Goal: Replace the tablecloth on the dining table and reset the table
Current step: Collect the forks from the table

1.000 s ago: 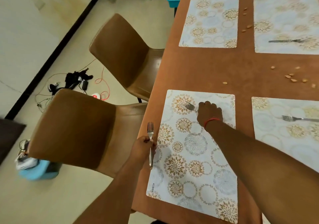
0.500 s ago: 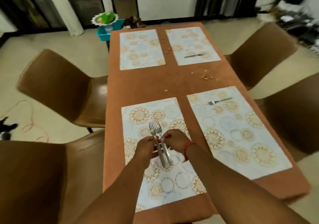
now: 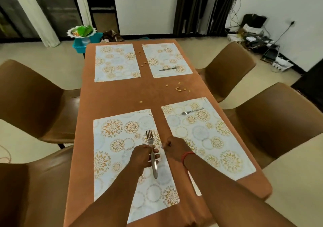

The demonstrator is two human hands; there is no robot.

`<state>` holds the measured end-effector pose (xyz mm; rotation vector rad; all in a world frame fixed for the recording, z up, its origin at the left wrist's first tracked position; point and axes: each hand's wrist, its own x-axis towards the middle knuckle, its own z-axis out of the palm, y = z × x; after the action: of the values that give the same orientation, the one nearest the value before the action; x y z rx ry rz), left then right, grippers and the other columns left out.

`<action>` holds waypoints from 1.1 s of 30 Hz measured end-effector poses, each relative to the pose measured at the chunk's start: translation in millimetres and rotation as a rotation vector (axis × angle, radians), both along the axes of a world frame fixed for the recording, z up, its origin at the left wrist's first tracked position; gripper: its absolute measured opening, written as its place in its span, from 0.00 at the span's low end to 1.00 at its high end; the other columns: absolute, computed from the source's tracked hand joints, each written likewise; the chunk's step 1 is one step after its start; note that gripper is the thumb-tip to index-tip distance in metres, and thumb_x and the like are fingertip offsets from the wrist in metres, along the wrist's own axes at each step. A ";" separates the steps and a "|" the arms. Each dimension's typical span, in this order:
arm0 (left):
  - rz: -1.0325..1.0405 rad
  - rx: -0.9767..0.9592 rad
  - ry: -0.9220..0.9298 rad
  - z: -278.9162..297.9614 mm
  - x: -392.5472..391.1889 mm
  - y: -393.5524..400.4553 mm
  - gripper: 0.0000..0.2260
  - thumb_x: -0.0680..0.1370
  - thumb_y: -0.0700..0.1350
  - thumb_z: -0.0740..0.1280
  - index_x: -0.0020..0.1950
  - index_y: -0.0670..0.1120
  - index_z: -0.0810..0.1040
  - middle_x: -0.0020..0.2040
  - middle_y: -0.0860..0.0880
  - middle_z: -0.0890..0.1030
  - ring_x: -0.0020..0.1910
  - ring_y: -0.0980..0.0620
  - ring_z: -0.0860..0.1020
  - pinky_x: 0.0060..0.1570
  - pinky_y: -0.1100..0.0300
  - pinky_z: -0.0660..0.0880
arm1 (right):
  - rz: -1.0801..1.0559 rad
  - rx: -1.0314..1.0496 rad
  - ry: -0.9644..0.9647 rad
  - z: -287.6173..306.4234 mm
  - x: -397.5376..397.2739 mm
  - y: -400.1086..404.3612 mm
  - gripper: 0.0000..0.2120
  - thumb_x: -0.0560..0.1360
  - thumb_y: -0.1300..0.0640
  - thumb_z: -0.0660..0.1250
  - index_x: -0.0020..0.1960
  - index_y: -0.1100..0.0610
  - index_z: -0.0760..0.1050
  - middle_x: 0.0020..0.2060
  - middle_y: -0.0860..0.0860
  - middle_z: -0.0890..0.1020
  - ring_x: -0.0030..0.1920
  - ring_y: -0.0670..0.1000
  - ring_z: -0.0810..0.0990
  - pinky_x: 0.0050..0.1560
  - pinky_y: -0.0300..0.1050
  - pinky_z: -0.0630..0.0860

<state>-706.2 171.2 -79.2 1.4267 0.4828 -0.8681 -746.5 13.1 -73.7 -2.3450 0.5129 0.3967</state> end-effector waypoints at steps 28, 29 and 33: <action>0.483 0.245 0.019 -11.1 -18.2 -118.8 0.09 0.83 0.38 0.59 0.50 0.40 0.78 0.42 0.42 0.82 0.39 0.44 0.81 0.36 0.54 0.82 | 0.442 -0.516 0.085 -68.7 130.3 -238.4 0.15 0.79 0.60 0.59 0.65 0.58 0.70 0.59 0.57 0.77 0.57 0.61 0.79 0.52 0.53 0.75; 0.483 0.232 0.014 -11.4 -20.5 -119.6 0.08 0.83 0.38 0.59 0.51 0.40 0.78 0.43 0.41 0.81 0.39 0.44 0.81 0.37 0.53 0.82 | 0.431 -0.483 0.107 -67.5 126.8 -236.5 0.14 0.79 0.60 0.59 0.64 0.58 0.71 0.59 0.57 0.77 0.57 0.60 0.79 0.53 0.53 0.75; 0.442 0.191 -0.014 -7.4 -28.7 -123.6 0.09 0.83 0.39 0.59 0.53 0.36 0.78 0.44 0.39 0.82 0.41 0.42 0.81 0.39 0.51 0.83 | 0.354 -0.291 0.151 -61.3 102.8 -219.8 0.11 0.78 0.60 0.58 0.57 0.60 0.75 0.50 0.58 0.80 0.49 0.59 0.79 0.47 0.49 0.75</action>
<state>-734.9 47.6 -86.5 1.4211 0.8510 -0.4650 -643.8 -206.6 -135.0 -2.7097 0.2319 0.7076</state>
